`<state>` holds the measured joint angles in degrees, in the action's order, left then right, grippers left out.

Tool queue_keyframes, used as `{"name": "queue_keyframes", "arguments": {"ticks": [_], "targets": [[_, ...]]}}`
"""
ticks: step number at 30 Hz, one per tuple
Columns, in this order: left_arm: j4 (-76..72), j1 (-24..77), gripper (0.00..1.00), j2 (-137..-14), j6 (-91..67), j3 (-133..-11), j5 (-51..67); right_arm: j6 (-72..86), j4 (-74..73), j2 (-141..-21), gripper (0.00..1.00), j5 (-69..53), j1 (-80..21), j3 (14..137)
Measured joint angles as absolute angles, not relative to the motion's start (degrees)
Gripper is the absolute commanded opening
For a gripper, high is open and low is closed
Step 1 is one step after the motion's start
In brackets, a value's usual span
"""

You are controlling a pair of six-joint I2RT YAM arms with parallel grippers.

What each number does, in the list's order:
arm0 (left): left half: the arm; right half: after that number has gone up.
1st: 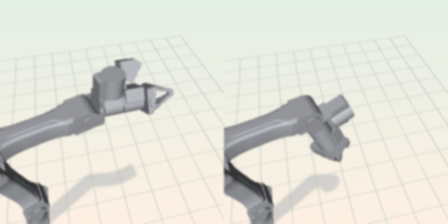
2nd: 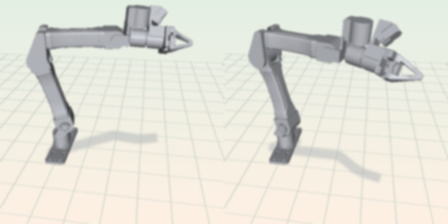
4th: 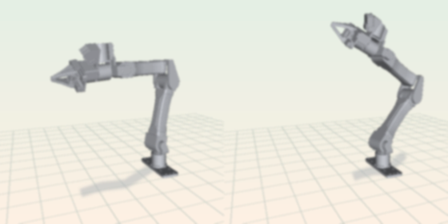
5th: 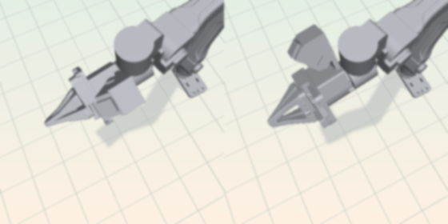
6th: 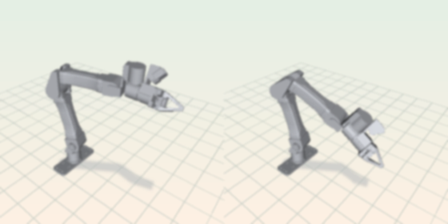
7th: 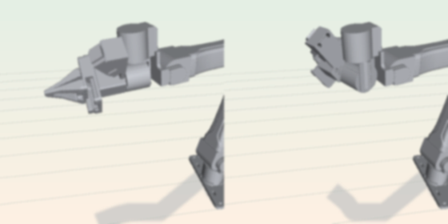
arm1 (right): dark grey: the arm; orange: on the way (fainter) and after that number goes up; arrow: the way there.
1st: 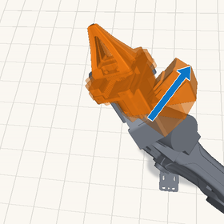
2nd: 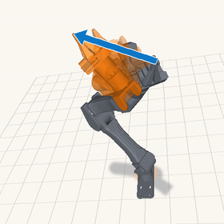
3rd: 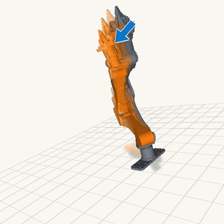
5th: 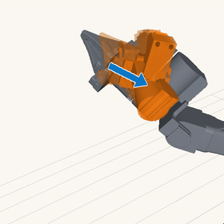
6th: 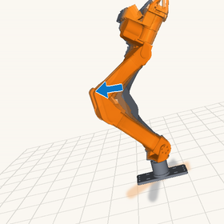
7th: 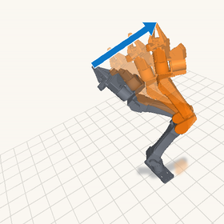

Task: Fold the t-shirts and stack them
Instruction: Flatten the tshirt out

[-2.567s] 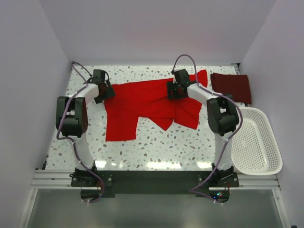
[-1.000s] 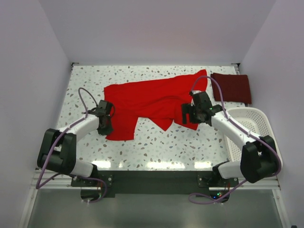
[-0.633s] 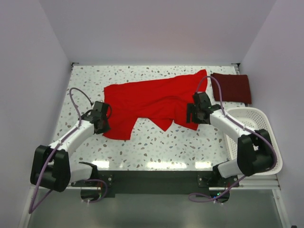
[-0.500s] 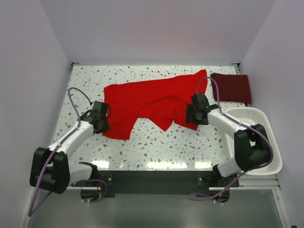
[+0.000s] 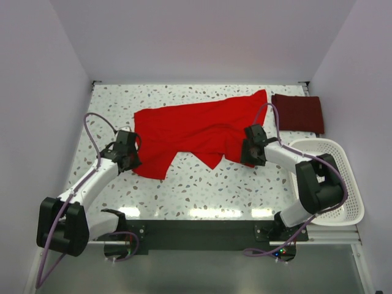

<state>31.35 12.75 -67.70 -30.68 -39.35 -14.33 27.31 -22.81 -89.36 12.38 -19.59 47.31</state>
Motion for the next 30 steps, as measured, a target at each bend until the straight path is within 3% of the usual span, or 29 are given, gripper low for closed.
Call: {"name": "queue_keyframes", "arguments": {"ticks": [3, 6, 11, 15, 18, 25, 30], "targets": [[31.1, 12.7, 0.0, -66.8, -30.6, -39.4, -14.1, 28.0, -22.4, -89.5, 0.48, 12.7, -19.6, 47.3], [30.9, 12.4, 0.0, -66.3, -30.4, -39.4, -13.6, 28.6, -22.2, -89.6, 0.33, 12.9, -19.6, 47.3], [30.8, 11.0, 0.0, -65.9, -30.4, -39.4, -12.6, 29.5, -21.9, -89.6, 0.01, 13.0, -19.6, 47.3], [30.2, 6.1, 0.0, -66.2, -30.4, -40.4, -9.3, 28.9, -24.7, -89.6, 0.0, 13.8, -19.6, 48.8], [31.9, 1.8, 0.0, -70.2, -30.5, -48.4, -8.1, 27.1, -30.7, -89.5, 0.0, 15.5, -19.6, 55.3], [37.1, -1.9, 0.0, -82.4, -30.9, -89.3, -7.4, 21.3, -38.9, -88.6, 0.0, 18.3, -19.6, 87.3], [42.5, -3.4, 0.0, -84.4, -30.6, -116.7, -9.6, 15.9, -41.9, -82.7, 0.0, 18.5, -19.6, 104.4]]}}
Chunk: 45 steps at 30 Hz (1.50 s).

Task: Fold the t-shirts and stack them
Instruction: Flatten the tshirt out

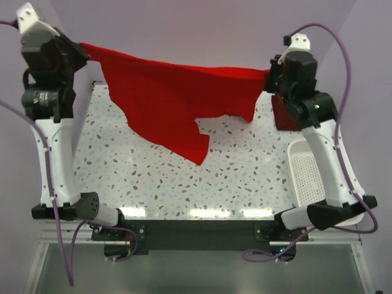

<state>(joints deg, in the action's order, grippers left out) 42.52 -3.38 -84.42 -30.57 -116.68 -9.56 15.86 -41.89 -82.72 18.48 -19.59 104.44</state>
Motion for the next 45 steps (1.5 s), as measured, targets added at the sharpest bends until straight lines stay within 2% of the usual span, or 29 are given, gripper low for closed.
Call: {"name": "queue_keyframes", "arguments": {"ticks": [3, 13, 18, 23, 26, 30, 34, 37, 40, 45], "targets": [[42.7, -3.4, 0.0, -79.9, -29.6, -124.4, -11.8, 12.4, -42.7, -76.5, 0.0, 18.2, -19.6, 108.7], [37.6, -3.4, 0.0, -52.3, -27.4, -121.2, -14.8, 2.7, -43.6, -51.4, 0.0, 12.5, -19.9, 110.1], [35.2, -3.4, 0.0, -50.9, -25.5, -126.0, -14.9, -0.1, -44.1, -48.1, 0.0, 10.7, -19.9, 112.0], [33.3, -3.4, 0.0, -51.6, -24.3, -122.6, -12.2, -1.7, -44.9, -48.3, 0.0, 10.3, -19.9, 109.9], [30.9, -3.4, 0.0, -53.5, -23.8, -116.4, -8.6, -2.2, -44.7, -49.3, 0.0, 10.9, -19.9, 106.0], [25.6, -3.4, 0.0, -58.8, -22.7, -101.9, -2.8, -2.9, -39.6, -51.7, 0.0, 12.3, -19.8, 93.7], [19.4, -3.4, 0.0, -69.0, -21.4, -86.2, 2.3, -3.5, -28.7, -59.3, 0.0, 14.4, -19.8, 74.8], [16.6, -3.3, 0.0, -80.3, -20.8, -77.7, 3.9, -3.7, -22.2, -68.2, 0.0, 15.1, -19.8, 66.3], [16.2, -3.1, 0.0, -92.4, -20.4, -75.6, 4.6, -3.9, -16.9, -81.3, 0.0, 15.6, -19.6, 61.6], [15.6, -2.8, 0.0, -107.9, -20.9, -78.0, 6.1, -4.2, -11.1, -96.7, 0.0, 15.0, -17.6, 63.2]]}}
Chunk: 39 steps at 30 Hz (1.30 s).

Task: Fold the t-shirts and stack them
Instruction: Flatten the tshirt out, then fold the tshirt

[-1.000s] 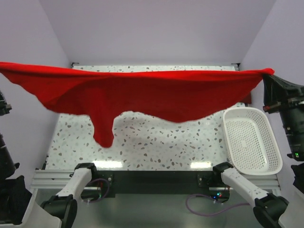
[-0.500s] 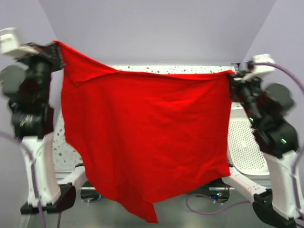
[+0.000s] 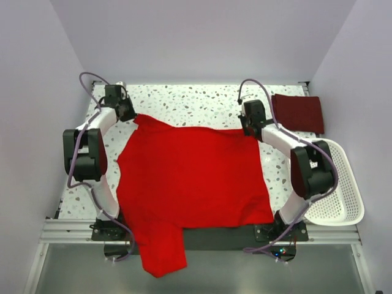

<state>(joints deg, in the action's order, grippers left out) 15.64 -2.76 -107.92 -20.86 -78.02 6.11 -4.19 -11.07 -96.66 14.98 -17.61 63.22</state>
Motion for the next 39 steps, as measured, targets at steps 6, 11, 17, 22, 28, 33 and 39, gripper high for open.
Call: {"name": "queue_keyframes", "arguments": {"ticks": [6, 11, 17, 22, 28, 33, 39], "targets": [[14.5, -2.6, 0.0, -114.9, -22.1, -84.8, 7.7, -4.1, -8.6, -107.0, 0.0, 12.3, -11.9, 72.1], [13.6, -2.4, 0.0, -118.8, -23.6, -92.6, 10.3, -3.9, -8.7, -112.7, 0.0, 9.5, -8.2, 80.2], [14.0, -2.3, 0.0, -121.7, -24.9, -97.5, 11.4, -2.7, -10.1, -117.3, 0.0, 7.3, -5.8, 86.1], [14.9, -2.0, 0.0, -121.9, -26.0, -98.0, 12.3, -1.8, -12.5, -118.9, 0.0, 6.1, -5.2, 88.5], [18.2, -0.7, 0.0, -118.7, -27.5, -94.2, 12.5, -1.2, -16.1, -118.5, 0.0, 5.8, -5.1, 88.5], [22.8, -0.3, 0.0, -109.4, -28.9, -87.6, 11.4, -1.3, -19.4, -115.6, 0.0, 5.9, -4.5, 87.6], [27.1, -0.3, 0.0, -97.1, -29.3, -80.9, 9.8, -1.1, -21.5, -110.2, 0.0, 6.3, -4.3, 85.4]]}}
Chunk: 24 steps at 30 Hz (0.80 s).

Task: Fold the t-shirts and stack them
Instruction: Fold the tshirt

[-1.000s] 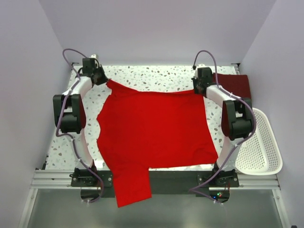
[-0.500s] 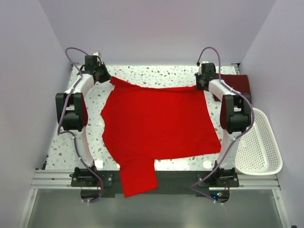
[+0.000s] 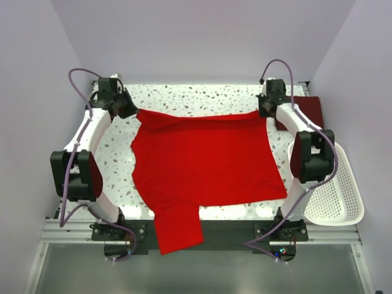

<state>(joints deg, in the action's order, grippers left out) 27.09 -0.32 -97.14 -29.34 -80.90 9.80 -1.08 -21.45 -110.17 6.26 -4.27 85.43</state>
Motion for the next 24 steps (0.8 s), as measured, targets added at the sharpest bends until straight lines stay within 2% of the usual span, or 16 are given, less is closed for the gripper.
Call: {"name": "queue_keyframes", "arguments": {"ticks": [9, 17, 24], "targets": [[31.6, -0.3, 0.0, -85.7, -31.9, -68.7, 11.7, 0.4, -23.4, -102.9, 0.0, 7.0, -4.3, 78.1], [32.9, -0.3, 0.0, -75.4, -33.9, -61.1, 13.2, 1.6, -24.2, -102.7, 0.0, 8.4, -4.2, 74.9], [32.7, -0.3, 0.0, -71.5, -36.4, -53.8, 14.6, 3.5, -25.1, -102.6, 0.0, 9.6, -4.2, 74.0]]}}
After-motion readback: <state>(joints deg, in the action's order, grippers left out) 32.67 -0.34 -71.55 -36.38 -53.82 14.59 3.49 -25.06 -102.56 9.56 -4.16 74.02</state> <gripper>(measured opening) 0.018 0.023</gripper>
